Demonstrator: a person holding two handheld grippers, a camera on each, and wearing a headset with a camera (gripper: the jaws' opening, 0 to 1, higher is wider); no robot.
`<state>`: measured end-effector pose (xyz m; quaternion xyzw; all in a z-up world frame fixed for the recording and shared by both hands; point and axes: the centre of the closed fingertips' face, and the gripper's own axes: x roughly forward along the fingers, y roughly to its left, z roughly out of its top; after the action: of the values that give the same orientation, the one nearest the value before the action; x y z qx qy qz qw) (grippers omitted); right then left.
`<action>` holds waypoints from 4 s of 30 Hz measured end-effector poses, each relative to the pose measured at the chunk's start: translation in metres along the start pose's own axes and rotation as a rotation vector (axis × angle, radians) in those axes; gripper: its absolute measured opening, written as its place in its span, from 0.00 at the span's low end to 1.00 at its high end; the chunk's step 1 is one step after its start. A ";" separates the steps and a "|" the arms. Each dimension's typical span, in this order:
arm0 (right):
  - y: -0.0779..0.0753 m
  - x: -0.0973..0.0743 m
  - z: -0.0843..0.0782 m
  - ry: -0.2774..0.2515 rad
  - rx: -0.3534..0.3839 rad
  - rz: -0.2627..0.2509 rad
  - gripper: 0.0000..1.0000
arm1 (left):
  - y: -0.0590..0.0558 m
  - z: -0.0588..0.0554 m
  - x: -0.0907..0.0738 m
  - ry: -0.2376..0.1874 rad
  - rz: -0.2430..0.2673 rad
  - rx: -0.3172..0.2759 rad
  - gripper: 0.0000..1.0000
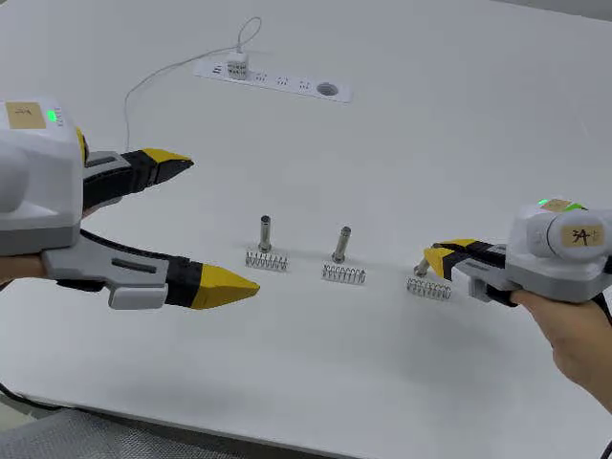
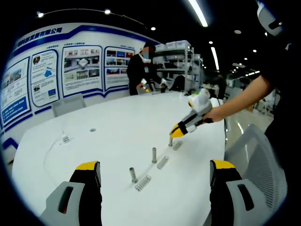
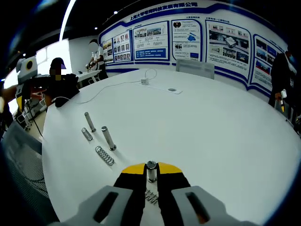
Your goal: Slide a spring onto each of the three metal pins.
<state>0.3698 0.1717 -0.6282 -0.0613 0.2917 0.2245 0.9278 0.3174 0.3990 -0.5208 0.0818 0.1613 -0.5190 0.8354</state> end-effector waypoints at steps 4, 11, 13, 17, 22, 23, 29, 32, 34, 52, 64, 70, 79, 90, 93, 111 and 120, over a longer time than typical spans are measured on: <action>0.000 0.000 -0.001 0.009 0.005 -0.004 0.09 | -0.001 0.000 -0.001 0.001 -0.001 0.003 0.98; 0.000 -0.002 0.000 0.019 0.003 -0.008 0.10 | 0.000 0.002 -0.007 -0.014 0.015 -0.009 0.98; 0.000 -0.003 0.000 0.017 0.007 -0.004 0.10 | 0.001 0.004 -0.008 -0.023 0.018 -0.018 0.98; 0.000 -0.006 0.000 0.019 0.003 -0.002 0.11 | 0.001 0.005 -0.008 -0.027 0.020 -0.020 0.98; 0.000 -0.011 -0.002 0.021 -0.003 0.008 0.12 | 0.000 0.003 -0.006 -0.020 0.021 -0.013 0.98; 0.000 -0.012 -0.002 0.020 -0.007 0.010 0.12 | 0.001 0.003 -0.006 -0.019 0.026 -0.005 0.97; 0.000 -0.018 -0.011 0.053 -0.063 0.049 0.14 | 0.003 0.003 -0.005 -0.020 0.031 -0.011 0.97; 0.001 -0.020 -0.022 0.104 -0.153 0.107 0.17 | 0.003 0.002 -0.005 -0.016 0.031 -0.012 0.97; 0.003 -0.020 -0.029 0.133 -0.196 0.136 0.18 | 0.004 0.001 -0.005 -0.012 0.033 -0.015 0.97; 0.013 -0.003 -0.056 0.254 -0.425 0.321 0.22 | 0.010 -0.006 -0.008 0.024 0.054 -0.025 0.96; 0.016 -0.002 -0.058 0.273 -0.418 0.400 0.19 | 0.009 -0.010 -0.002 0.044 0.044 -0.031 0.96; 0.020 -0.004 -0.059 0.287 -0.432 0.434 0.16 | 0.007 -0.009 0.000 0.047 0.037 -0.030 0.96; 0.025 -0.006 -0.061 0.309 -0.462 0.455 0.12 | 0.005 -0.008 0.001 0.047 0.029 -0.024 0.96; 0.026 -0.008 -0.060 0.334 -0.489 0.411 0.11 | 0.000 -0.008 0.000 0.051 0.020 -0.009 0.95; 0.028 -0.012 -0.059 0.335 -0.500 0.416 0.11 | -0.001 -0.007 0.000 0.051 0.016 -0.002 0.95; 0.045 -0.047 -0.013 0.254 -0.547 0.429 0.10 | -0.021 0.020 0.013 -0.038 -0.070 -0.021 0.93; 0.070 -0.068 0.017 0.199 -0.612 0.468 0.10 | -0.033 0.030 0.026 -0.038 -0.124 0.025 0.89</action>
<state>0.2969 0.2127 -0.5744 -0.2884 0.3057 0.4994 0.7576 0.3041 0.3536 -0.5010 0.0724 0.1436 -0.5730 0.8036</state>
